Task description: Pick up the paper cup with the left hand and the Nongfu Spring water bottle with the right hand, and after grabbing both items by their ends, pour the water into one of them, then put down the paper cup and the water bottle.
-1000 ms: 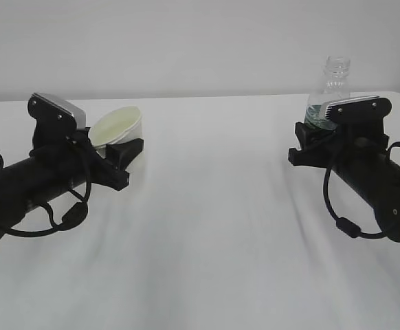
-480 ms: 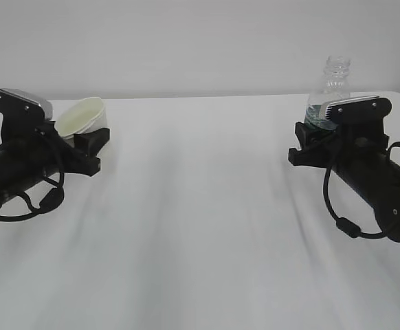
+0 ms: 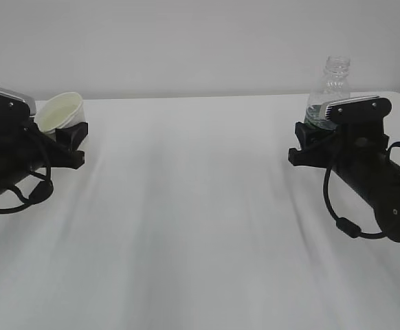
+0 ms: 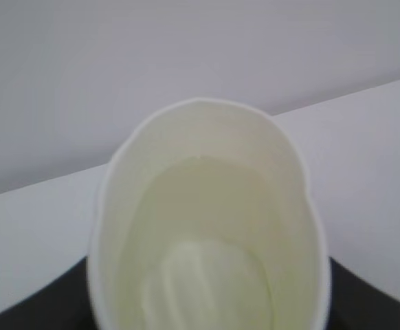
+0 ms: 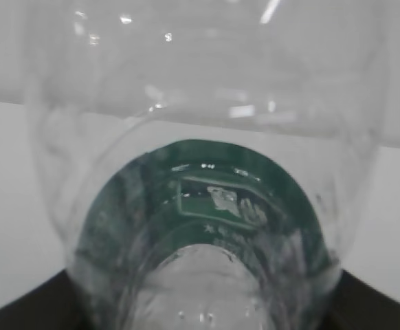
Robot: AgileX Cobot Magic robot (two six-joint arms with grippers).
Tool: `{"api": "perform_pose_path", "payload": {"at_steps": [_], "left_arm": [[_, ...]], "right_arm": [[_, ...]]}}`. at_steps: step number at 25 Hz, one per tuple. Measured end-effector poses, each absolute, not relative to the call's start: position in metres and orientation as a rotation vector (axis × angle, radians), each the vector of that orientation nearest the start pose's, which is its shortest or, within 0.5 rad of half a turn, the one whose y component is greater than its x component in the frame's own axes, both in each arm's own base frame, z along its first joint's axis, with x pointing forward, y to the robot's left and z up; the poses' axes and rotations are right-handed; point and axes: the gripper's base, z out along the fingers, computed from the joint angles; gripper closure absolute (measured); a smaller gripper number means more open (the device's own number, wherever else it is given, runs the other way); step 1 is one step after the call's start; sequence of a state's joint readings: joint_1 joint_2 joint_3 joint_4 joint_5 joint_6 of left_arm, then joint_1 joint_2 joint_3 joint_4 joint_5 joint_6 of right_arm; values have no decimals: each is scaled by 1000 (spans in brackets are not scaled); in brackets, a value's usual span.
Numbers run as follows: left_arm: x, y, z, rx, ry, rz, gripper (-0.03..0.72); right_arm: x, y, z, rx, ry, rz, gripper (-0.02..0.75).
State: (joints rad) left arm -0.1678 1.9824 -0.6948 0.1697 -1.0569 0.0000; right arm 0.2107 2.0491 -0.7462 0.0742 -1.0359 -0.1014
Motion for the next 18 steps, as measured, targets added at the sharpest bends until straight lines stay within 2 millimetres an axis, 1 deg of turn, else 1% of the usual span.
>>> {"api": "perform_pose_path", "payload": {"at_steps": [6,18], "left_arm": [[344,-63,127,292,1693,-120,281],[347,-39,127,234,1700,-66,281]], "right_arm": [[355,70,112,-193,1741,52,332],[355,70,112,-195,1741,52,332]]}}
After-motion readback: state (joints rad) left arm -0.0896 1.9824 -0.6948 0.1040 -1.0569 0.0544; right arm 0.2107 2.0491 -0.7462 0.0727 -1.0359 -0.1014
